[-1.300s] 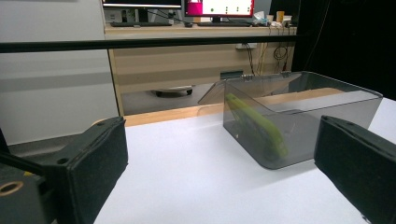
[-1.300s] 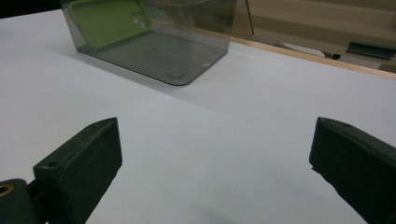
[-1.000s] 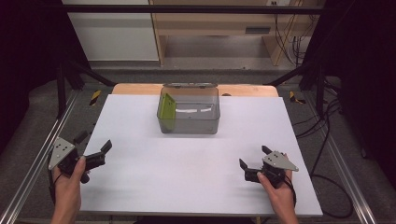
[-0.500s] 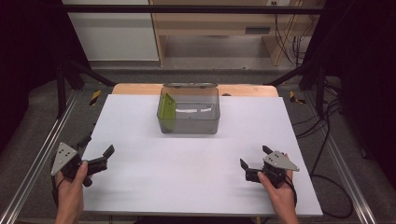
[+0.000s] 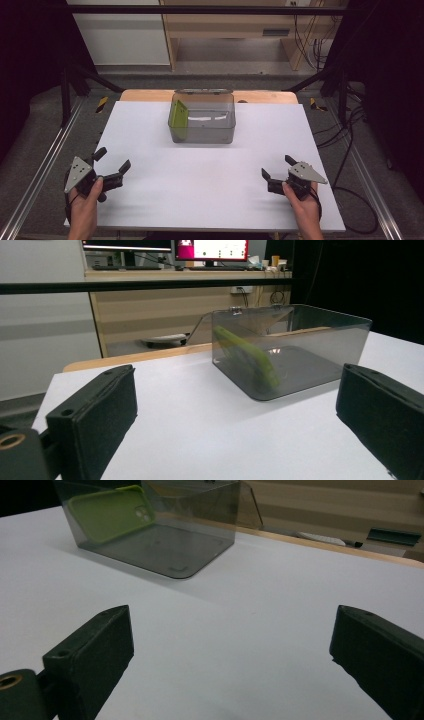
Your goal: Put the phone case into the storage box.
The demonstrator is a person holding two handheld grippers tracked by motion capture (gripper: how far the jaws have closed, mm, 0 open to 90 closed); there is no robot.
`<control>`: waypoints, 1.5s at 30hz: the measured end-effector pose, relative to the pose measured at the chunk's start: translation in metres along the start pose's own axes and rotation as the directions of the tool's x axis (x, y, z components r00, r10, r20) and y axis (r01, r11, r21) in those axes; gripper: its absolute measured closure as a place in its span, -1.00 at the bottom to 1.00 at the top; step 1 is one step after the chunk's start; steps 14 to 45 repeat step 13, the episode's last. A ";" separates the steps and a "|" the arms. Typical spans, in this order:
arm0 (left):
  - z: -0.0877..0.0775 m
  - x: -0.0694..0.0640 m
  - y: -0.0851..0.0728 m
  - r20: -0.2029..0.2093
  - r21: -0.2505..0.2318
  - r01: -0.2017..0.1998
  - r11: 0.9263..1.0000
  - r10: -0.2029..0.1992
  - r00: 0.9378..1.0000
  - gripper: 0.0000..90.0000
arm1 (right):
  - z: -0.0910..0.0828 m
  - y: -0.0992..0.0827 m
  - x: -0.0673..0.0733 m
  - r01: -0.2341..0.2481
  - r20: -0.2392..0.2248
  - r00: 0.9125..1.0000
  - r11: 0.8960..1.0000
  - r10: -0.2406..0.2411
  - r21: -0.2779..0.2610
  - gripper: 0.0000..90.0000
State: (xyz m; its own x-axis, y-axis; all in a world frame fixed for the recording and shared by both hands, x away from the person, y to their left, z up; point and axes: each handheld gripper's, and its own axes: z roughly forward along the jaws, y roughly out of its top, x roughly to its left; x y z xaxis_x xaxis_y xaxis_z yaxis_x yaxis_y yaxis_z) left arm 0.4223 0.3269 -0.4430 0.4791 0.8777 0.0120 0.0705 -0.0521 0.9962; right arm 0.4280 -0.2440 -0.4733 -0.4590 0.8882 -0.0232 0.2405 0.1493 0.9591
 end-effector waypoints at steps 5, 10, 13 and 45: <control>0.007 -0.011 -0.001 0.022 0.008 0.014 1.000 -0.014 1.000 -0.94 | -0.004 -0.002 -0.010 -0.019 0.015 1.000 0.999 0.020 -0.032 -0.90; 0.013 -0.025 -0.005 0.035 0.034 -0.024 0.999 0.022 0.999 -0.94 | -0.008 -0.004 -0.019 -0.051 0.029 0.998 0.997 0.053 -0.049 -0.90; 0.015 -0.029 -0.007 0.040 0.039 -0.032 0.999 0.031 0.999 -0.94 | -0.010 -0.006 -0.024 -0.063 0.055 0.996 0.997 0.066 -0.045 -0.90; 0.015 -0.029 -0.007 0.040 0.039 -0.032 0.999 0.031 0.999 -0.94 | -0.010 -0.006 -0.024 -0.063 0.055 0.996 0.997 0.066 -0.045 -0.90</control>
